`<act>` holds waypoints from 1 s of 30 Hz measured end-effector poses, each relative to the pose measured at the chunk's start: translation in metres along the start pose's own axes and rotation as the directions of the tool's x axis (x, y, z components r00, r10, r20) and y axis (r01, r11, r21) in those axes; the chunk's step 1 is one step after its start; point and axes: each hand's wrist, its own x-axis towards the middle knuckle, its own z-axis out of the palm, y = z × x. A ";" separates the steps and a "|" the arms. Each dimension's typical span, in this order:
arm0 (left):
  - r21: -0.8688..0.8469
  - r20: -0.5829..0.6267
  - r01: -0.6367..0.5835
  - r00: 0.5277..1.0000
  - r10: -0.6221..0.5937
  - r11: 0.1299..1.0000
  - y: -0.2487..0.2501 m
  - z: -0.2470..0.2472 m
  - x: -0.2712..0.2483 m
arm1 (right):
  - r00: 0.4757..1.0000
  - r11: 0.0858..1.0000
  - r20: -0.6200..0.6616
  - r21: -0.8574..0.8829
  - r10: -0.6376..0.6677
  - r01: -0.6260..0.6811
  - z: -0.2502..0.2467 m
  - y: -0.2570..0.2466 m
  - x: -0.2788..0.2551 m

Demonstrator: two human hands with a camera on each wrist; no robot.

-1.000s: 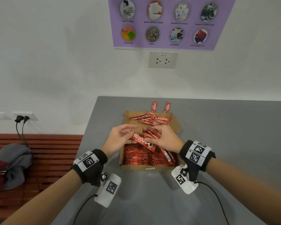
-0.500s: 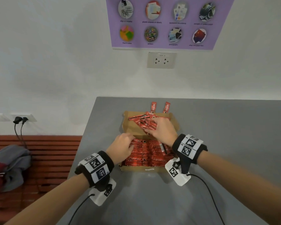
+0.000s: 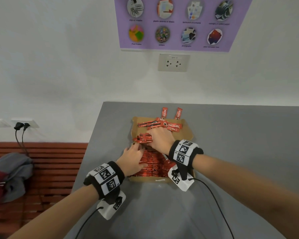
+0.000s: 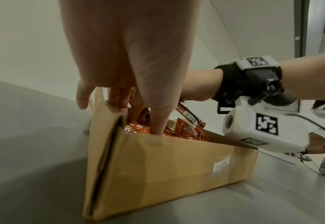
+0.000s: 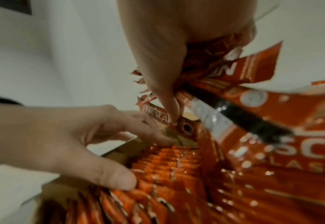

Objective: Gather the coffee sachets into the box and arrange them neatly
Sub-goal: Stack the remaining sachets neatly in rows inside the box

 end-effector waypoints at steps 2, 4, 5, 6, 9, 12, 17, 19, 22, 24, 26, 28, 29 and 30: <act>-0.034 -0.015 -0.004 1.000 0.004 0.999 -0.002 0.003 0.000 | 0.999 0.994 0.033 -0.101 -0.031 0.034 0.003 0.000 0.001; -0.036 -0.026 0.006 1.000 -0.006 0.999 -0.004 0.005 0.000 | 0.996 0.980 0.072 -0.186 -0.054 0.067 0.005 0.000 0.003; -0.035 -0.031 0.007 0.999 -0.008 0.999 -0.005 0.006 0.000 | 0.994 0.973 0.093 -0.217 -0.058 0.077 0.005 -0.001 0.003; -0.053 -0.035 0.005 0.999 -0.007 0.999 -0.006 0.007 0.000 | 0.992 0.967 0.104 -0.237 -0.066 0.089 0.005 -0.001 0.004; -0.165 -0.056 0.001 0.998 -0.011 0.986 -0.008 0.010 0.000 | 0.990 0.958 0.117 -0.269 -0.074 0.104 0.005 -0.003 0.005; -0.106 -0.103 -0.013 0.995 0.003 0.994 -0.007 0.010 -0.002 | 0.990 0.963 0.126 -0.253 -0.064 0.094 0.006 -0.007 0.006; 0.189 -0.164 0.072 0.986 -0.041 0.979 -0.003 0.000 -0.007 | 0.988 0.980 0.157 -0.197 0.006 0.025 0.005 -0.013 0.005; 0.201 -0.135 0.071 0.990 -0.044 0.977 -0.001 -0.001 -0.006 | 0.988 0.977 0.154 -0.214 0.009 0.024 0.006 -0.016 0.004; 0.175 -0.092 0.072 0.994 -0.056 0.982 0.000 -0.002 -0.005 | 0.988 0.972 0.152 -0.232 0.005 0.031 0.007 -0.018 0.004; 0.143 -0.094 0.072 0.994 -0.059 0.987 -0.001 -0.001 -0.005 | 0.989 0.971 0.151 -0.238 0.000 0.036 0.006 -0.017 0.004; 0.118 -0.108 0.066 0.993 -0.054 0.991 -0.003 0.002 -0.006 | 0.988 0.971 0.152 -0.233 -0.009 0.045 0.005 -0.015 0.004; 0.100 -0.121 0.063 0.991 -0.051 0.993 -0.003 0.003 -0.008 | 0.987 0.975 0.161 -0.216 -0.013 0.048 0.005 -0.014 0.003; 0.091 -0.128 0.063 0.990 -0.051 0.994 -0.004 0.004 -0.008 | 0.987 0.978 0.163 -0.204 -0.011 0.045 0.005 -0.013 0.002; 0.081 -0.136 0.062 0.989 -0.051 0.995 -0.004 0.004 -0.008 | 0.986 0.982 0.165 -0.186 -0.004 0.035 0.005 -0.012 0.002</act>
